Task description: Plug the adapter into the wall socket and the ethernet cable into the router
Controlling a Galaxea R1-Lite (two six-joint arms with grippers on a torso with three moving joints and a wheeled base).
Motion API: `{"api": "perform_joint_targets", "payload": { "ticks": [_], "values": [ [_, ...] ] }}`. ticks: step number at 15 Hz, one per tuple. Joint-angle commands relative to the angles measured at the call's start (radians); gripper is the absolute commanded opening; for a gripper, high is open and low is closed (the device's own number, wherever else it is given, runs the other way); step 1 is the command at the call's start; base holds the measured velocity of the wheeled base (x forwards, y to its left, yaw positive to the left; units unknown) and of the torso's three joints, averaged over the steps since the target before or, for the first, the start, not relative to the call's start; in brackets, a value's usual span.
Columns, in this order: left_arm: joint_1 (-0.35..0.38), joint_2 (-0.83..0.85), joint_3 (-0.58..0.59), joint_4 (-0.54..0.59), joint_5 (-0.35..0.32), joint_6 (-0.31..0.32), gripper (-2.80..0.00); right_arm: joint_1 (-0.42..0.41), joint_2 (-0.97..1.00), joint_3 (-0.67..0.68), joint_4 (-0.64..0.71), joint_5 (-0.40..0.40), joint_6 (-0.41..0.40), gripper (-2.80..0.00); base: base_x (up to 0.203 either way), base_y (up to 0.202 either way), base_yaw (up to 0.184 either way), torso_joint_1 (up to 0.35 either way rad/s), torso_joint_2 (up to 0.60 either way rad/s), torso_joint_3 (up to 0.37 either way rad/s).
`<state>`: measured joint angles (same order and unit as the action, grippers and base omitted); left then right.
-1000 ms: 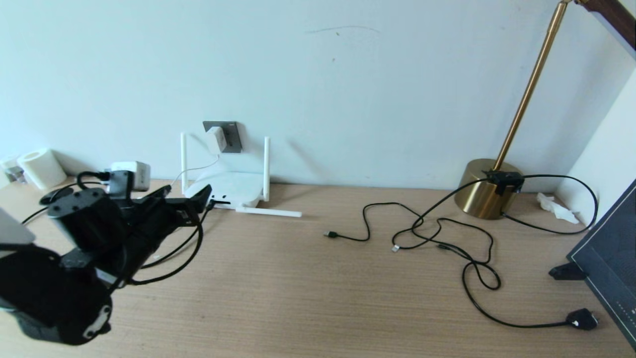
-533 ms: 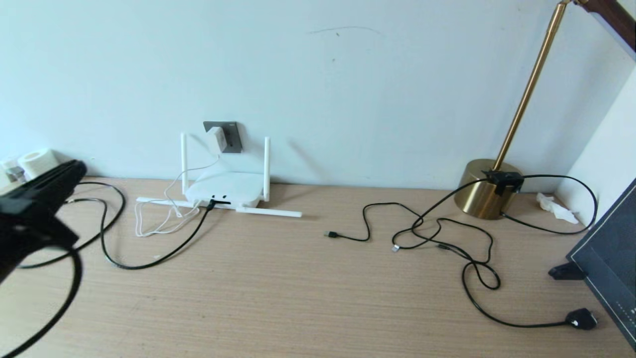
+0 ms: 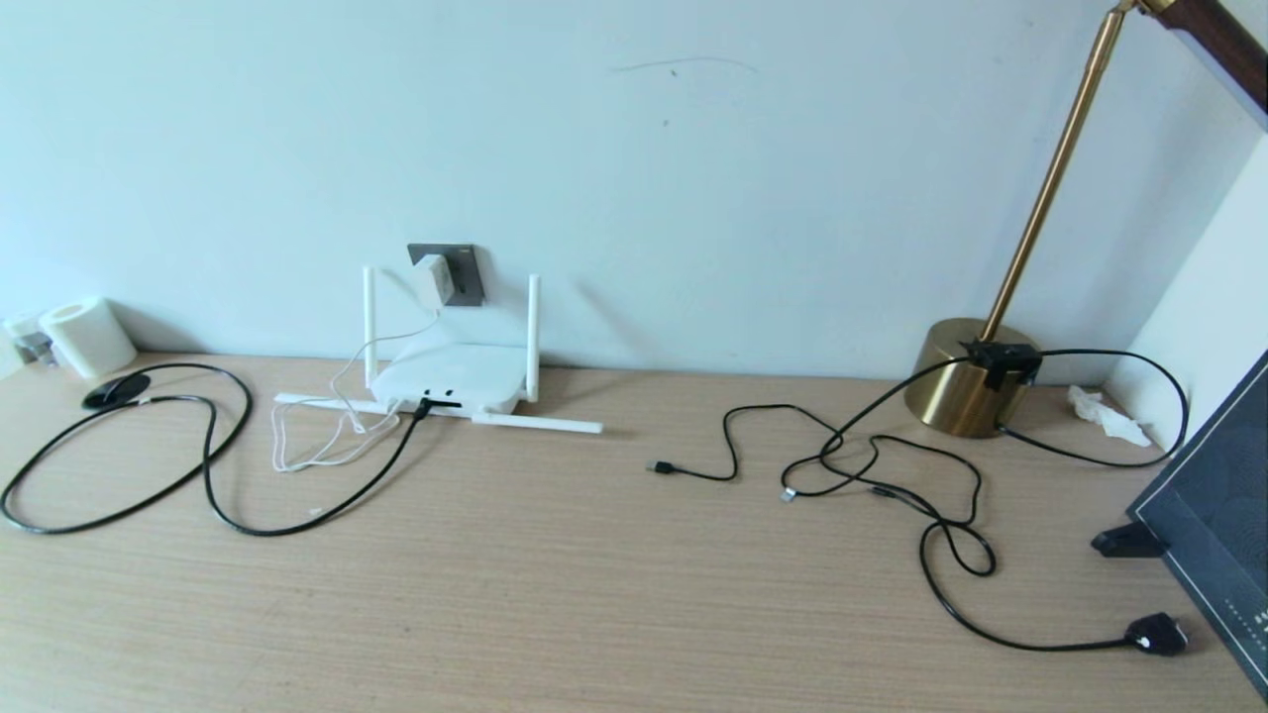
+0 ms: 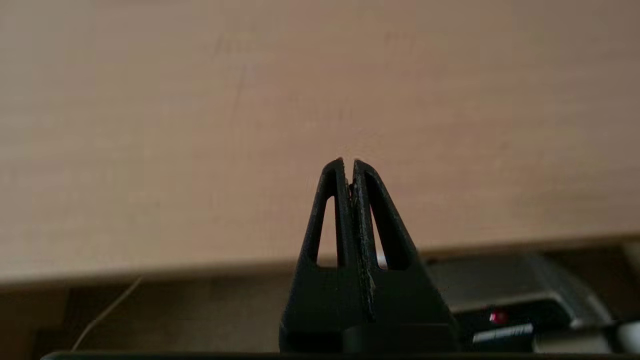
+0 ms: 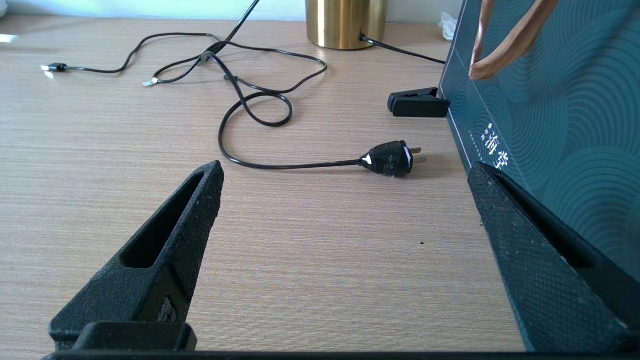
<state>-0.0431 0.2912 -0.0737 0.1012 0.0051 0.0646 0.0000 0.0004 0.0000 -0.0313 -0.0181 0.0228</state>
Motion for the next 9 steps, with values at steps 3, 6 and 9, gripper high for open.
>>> {"api": "perform_joint_targets", "payload": {
  "ticks": [3, 6, 9],
  "values": [
    [0.053, -0.2, 0.024, 0.028, -0.025, 0.054, -2.8, 0.0, 0.0, 0.011, -0.001, 0.0, 0.002, 0.0, 0.0, 0.0, 0.0, 0.0, 0.0, 0.0],
    [0.044, -0.302, 0.036, -0.004, -0.058, 0.064, -2.8, 0.0, 0.0, 0.011, -0.001, 0.0, 0.002, 0.0, 0.0, 0.0, 0.0, 0.0, 0.0, 0.0],
    [0.042, -0.293, 0.041, -0.02, -0.001, -0.062, -2.8, 0.0, 0.0, 0.011, -0.001, 0.0, 0.002, 0.0, 0.0, 0.0, 0.0, 0.0, 0.0, 0.0]
  ]
}}
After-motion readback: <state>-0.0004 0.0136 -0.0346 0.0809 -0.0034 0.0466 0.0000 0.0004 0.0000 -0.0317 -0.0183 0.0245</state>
